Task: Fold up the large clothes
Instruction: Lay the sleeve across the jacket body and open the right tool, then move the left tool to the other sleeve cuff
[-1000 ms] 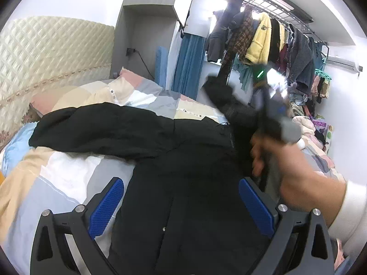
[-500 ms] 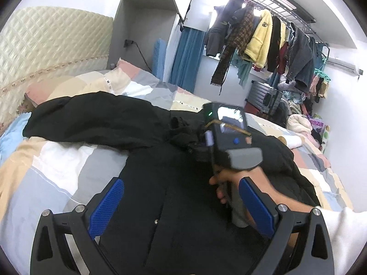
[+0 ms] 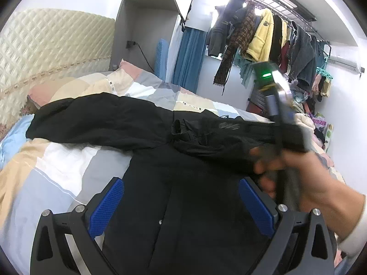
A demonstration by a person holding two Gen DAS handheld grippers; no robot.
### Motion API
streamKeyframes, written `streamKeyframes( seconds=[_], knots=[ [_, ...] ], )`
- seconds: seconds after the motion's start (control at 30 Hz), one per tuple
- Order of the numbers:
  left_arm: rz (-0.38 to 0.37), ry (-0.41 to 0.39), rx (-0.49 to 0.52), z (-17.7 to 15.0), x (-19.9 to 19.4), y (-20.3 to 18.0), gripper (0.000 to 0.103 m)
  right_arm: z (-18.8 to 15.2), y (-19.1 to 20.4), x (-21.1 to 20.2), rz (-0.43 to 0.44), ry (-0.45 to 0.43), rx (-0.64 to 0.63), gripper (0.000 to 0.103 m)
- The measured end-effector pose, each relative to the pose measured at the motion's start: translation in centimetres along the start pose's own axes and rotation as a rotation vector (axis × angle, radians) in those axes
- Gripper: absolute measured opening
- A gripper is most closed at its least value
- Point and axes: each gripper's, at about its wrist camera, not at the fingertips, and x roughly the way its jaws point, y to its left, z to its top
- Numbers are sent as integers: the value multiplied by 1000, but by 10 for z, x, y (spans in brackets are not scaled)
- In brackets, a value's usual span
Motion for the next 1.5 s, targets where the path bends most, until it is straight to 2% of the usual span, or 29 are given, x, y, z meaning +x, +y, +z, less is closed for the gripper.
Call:
streamKeyframes(
  seconds=[0.13, 0.43, 0.57, 0.73, 0.87, 0.97, 1.13, 1.3, 1.4, 1.5],
  knots=[
    [15, -2, 26, -1, -3, -4, 102, -7, -17, -47, -23, -57, 40, 84],
    [-1, -60, 49, 1, -33, -19, 102, -24, -49, -158, -102, -169, 109, 84],
    [-30, -84, 45, -2, -47, -24, 102, -40, -55, -206, -113, -238, 109, 84],
    [-29, -124, 57, -2, -63, -34, 102, -66, -64, -252, -149, -268, 125, 84],
    [-68, -150, 71, -6, -75, -42, 102, -87, -73, -274, -185, -274, 135, 84],
    [-108, -151, 83, -11, -78, -50, 102, -102, -67, -287, -280, -257, 91, 84],
    [-126, -111, 75, -16, -71, -59, 102, -130, -64, -309, -261, -269, 120, 84],
    [-114, -69, 53, -20, -67, -60, 102, -162, -68, -325, -260, -287, 168, 84],
    [-140, -78, 37, -18, -69, -60, 102, -182, -74, -327, -284, -277, 221, 84],
    [-185, -66, -21, -12, -68, -50, 102, -200, -76, -326, -293, -271, 256, 85]
  ],
)
